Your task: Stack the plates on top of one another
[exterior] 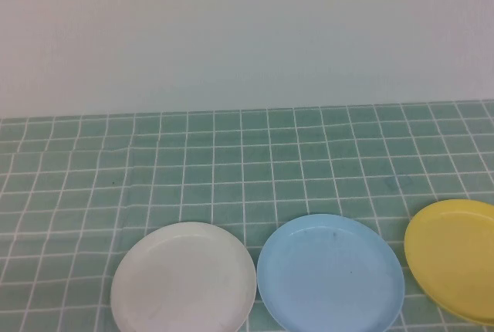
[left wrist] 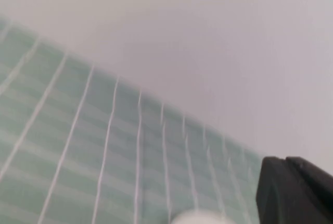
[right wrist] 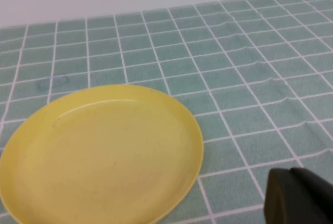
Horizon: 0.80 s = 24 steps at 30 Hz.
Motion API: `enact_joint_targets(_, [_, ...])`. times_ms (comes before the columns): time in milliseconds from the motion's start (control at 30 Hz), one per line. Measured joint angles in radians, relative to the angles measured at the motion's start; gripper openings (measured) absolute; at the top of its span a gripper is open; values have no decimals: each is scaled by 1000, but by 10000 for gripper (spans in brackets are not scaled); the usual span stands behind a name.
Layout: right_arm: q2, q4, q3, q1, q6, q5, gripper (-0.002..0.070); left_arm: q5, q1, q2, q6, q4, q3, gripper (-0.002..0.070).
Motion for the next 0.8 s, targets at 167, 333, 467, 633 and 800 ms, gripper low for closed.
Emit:
enact_joint_targets(167, [0, 0, 0, 0, 0, 0, -2, -128, 0, 0, 0, -28, -2, -1])
enact_joint_targets(333, [0, 0, 0, 0, 0, 0, -2, -158, 0, 0, 0, -28, -2, -1])
enact_joint_targets(467, [0, 0, 0, 0, 0, 0, -2, -158, 0, 1, 0, -28, -2, -1])
enact_joint_targets(633, [0, 0, 0, 0, 0, 0, -2, -165, 0, 1, 0, -56, -2, -1])
enact_joint_targets(800, [0, 0, 0, 0, 0, 0, -2, -243, 0, 1, -41, -209, -2, -1])
